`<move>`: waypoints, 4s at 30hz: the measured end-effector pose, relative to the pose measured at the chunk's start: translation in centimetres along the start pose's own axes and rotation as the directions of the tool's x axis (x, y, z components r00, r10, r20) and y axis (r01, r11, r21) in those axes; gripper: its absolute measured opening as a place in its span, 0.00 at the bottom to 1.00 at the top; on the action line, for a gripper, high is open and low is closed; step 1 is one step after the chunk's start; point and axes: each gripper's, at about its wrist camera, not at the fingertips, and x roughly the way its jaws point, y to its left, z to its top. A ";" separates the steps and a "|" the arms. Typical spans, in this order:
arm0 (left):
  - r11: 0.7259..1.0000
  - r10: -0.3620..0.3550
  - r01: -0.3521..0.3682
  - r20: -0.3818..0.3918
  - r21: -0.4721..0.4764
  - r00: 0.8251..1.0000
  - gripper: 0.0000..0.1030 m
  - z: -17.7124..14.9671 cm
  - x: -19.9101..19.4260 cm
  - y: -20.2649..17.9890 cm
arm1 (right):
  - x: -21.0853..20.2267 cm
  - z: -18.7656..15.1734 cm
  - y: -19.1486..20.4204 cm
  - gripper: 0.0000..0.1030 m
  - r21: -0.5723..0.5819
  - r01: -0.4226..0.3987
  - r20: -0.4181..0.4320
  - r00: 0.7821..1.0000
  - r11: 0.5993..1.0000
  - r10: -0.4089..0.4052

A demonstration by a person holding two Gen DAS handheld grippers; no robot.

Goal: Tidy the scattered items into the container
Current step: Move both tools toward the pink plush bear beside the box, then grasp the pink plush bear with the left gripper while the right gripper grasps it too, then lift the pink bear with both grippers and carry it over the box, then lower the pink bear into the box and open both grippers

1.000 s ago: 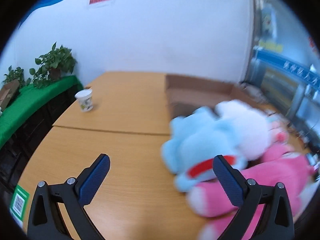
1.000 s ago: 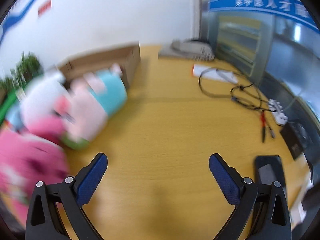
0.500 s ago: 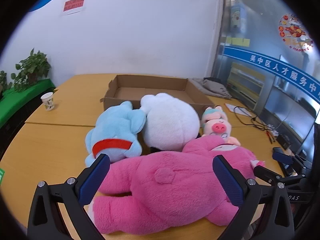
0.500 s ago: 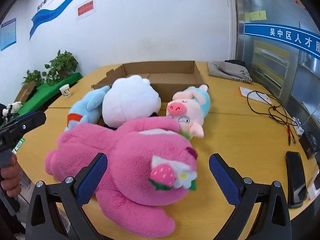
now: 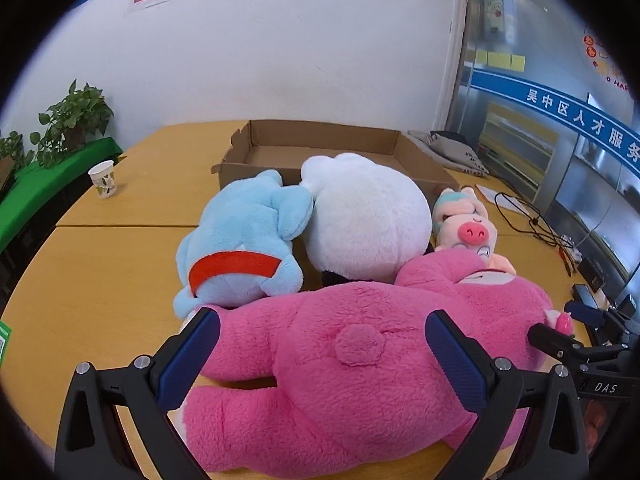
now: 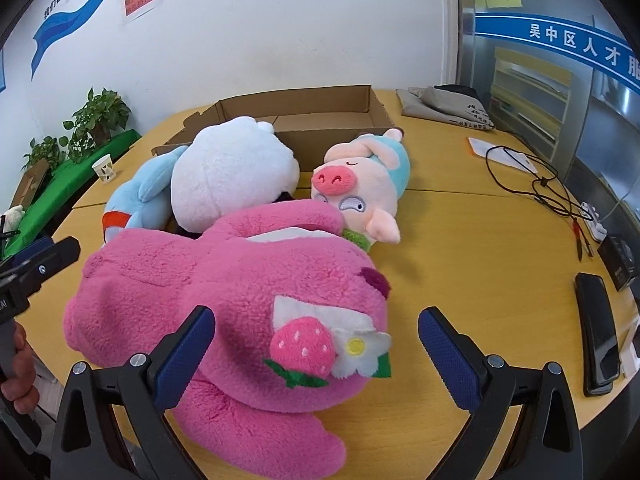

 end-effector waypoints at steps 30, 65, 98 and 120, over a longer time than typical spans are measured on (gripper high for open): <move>0.967 -0.233 0.195 -0.248 -0.166 0.940 1.00 -1.2 6.4 3.1 | 4.5 0.2 -1.3 1.00 -0.028 -0.190 0.014 0.982 0.981 0.190; 0.967 -0.245 0.245 -0.003 -0.064 0.969 0.48 10.1 -4.4 1.5 | -3.8 6.0 0.1 0.71 -0.061 -0.322 0.233 0.916 0.945 0.327; 0.961 -0.276 0.276 0.027 0.012 0.961 0.48 40.7 23.4 3.8 | 15.5 43.7 -1.5 0.72 -0.118 -0.217 0.283 0.928 0.969 0.242; 0.987 -0.160 0.156 -0.272 -0.038 0.949 0.49 32.0 43.4 2.8 | 38.4 36.1 -8.5 0.79 0.113 -0.113 -0.106 0.987 0.987 0.125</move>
